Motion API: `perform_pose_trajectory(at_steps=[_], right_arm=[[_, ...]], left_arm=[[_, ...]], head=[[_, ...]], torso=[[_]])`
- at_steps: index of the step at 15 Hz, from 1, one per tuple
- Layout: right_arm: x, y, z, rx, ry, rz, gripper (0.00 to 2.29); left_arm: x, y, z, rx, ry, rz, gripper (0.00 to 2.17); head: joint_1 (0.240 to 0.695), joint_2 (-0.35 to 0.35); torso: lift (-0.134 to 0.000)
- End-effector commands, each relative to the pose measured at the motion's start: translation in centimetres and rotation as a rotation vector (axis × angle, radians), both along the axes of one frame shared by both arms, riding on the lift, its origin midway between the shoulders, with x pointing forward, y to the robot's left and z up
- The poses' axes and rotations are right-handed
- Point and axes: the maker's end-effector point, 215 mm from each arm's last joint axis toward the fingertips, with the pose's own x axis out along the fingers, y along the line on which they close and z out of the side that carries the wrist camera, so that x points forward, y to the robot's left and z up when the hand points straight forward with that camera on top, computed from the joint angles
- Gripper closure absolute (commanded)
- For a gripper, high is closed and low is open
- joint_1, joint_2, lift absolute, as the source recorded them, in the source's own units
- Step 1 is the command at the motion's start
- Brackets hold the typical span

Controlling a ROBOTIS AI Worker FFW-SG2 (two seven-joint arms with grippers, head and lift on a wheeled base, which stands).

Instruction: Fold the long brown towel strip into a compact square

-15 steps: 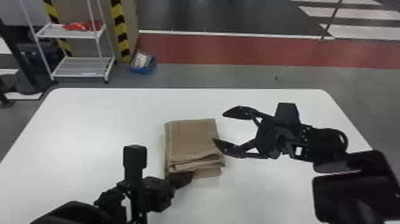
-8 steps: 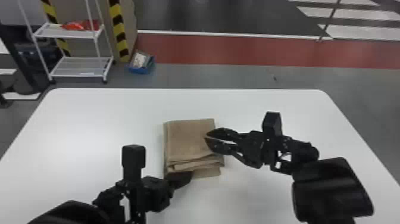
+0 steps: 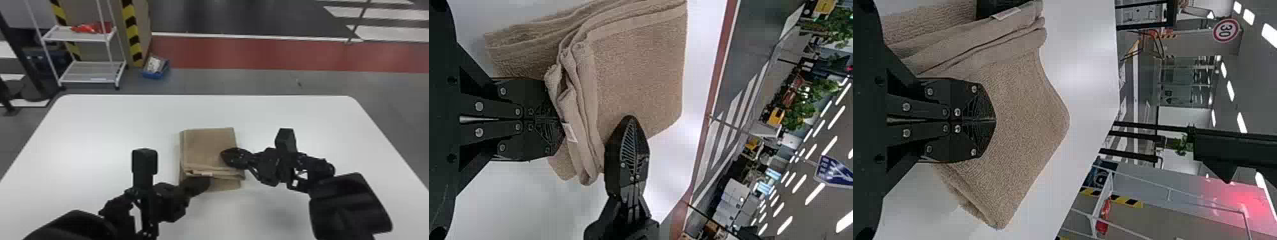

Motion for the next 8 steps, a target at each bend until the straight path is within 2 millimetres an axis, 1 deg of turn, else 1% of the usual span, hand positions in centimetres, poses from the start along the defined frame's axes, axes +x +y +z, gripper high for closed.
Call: perform_pose_trajectory(at_steps=[1,2,3,4,5,6,7,8], right_arm=[[0.4,-0.3,-0.3,-0.006,0.007,-0.010,1.96],[0.6,-0.3,-0.5,-0.008,0.011,-0.012,1.96],[0.9,-0.3,-0.5,-0.008,0.011,-0.014,1.96],[1.0,-0.4,-0.5,-0.008,0.009,-0.015,1.96],[1.0,-0.3,-0.4,-0.008,0.006,-0.014,1.96],[1.1,-0.4,-0.2,-0.006,0.001,-0.015,1.96],[1.2,-0.7,0.1,0.005,-0.007,-0.022,1.96],[1.1,-1.3,0.4,0.022,-0.013,-0.039,1.95]], left_arm=[[0.0,0.7,3.1,-0.008,-0.046,0.005,1.78],[-0.2,1.4,4.1,-0.007,-0.061,0.013,1.78],[-0.5,1.4,5.3,-0.012,-0.077,0.007,1.78],[-1.0,2.3,6.2,-0.003,-0.084,0.012,1.78],[-1.2,3.2,7.6,-0.003,-0.107,0.022,1.78],[-1.3,4.0,8.3,-0.006,-0.118,0.038,1.78],[-0.9,5.1,9.1,-0.003,-0.138,0.062,1.78],[-0.2,5.9,9.8,0.006,-0.168,0.092,1.78]], head=[[0.695,-0.060],[0.695,-0.061],[0.695,-0.058],[0.695,-0.054],[0.695,-0.051],[0.695,-0.048],[0.695,-0.040],[0.695,-0.023]], torso=[[-0.124],[-0.124],[-0.124],[-0.124],[-0.124],[-0.124],[-0.124],[-0.124]])
